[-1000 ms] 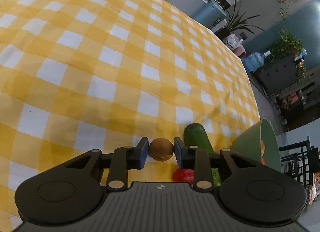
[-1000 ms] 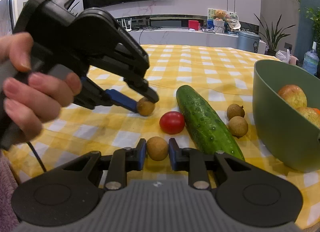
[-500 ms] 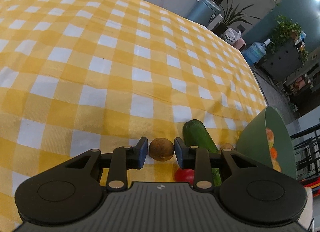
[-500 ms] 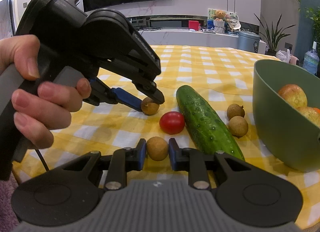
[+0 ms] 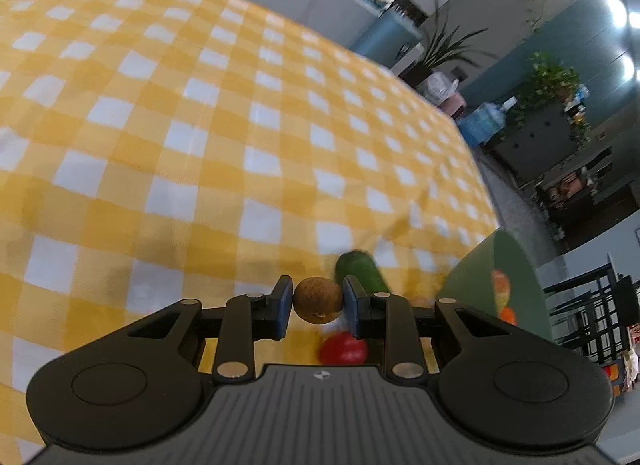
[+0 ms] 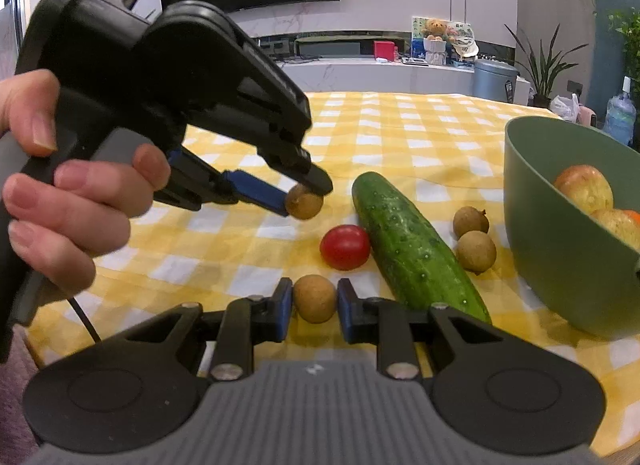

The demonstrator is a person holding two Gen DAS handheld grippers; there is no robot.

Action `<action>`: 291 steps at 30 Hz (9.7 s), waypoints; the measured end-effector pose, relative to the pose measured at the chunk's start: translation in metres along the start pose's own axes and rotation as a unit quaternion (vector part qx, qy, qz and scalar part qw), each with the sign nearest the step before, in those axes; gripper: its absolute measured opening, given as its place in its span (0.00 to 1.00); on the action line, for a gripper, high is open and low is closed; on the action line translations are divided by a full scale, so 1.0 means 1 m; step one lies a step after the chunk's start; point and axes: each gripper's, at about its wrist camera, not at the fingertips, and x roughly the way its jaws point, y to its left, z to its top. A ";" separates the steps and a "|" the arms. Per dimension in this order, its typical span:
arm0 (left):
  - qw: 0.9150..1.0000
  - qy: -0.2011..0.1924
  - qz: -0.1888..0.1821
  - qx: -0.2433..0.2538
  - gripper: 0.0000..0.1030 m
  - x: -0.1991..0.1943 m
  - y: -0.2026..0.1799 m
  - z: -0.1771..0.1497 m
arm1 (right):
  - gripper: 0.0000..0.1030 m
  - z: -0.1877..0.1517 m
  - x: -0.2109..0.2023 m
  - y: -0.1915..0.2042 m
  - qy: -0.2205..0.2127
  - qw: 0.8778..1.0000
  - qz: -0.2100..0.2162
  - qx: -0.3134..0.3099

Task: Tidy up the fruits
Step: 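Carry both kiwis over the green colander, then open the left tool over the colander while the right tool releases its kiwi, then withdraw both open tools from the colander back over the table, then grasp a brown kiwi beside the cucumber with the right tool, then grasp the other brown kiwi with the left tool while the right tool holds its kiwi, then carry both kiwis over the green colander, then open the left tool over the colander while the right tool releases its kiwi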

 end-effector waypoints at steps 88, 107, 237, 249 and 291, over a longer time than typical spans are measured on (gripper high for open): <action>0.976 -0.039 -0.020 0.212 0.73 -0.004 -0.156 -0.031 | 0.47 0.014 -0.154 -0.153 -0.130 0.938 -0.106 0.303; 0.985 -0.039 0.091 0.142 0.75 -0.031 -0.082 -0.015 | 0.33 0.035 -0.084 -0.076 -0.034 0.950 -0.017 0.309; 0.950 -0.086 -0.030 0.298 0.29 0.004 -0.113 -0.028 | 0.24 0.011 -0.060 -0.101 -0.022 0.960 0.010 0.279; 0.962 -0.089 -0.061 0.250 0.29 -0.016 -0.118 -0.027 | 0.24 0.021 -0.107 -0.119 -0.104 0.928 0.096 0.344; 0.966 0.055 -0.135 0.215 0.29 0.104 -0.233 -0.034 | 0.31 -0.014 -0.174 -0.207 -0.137 0.902 -0.080 0.401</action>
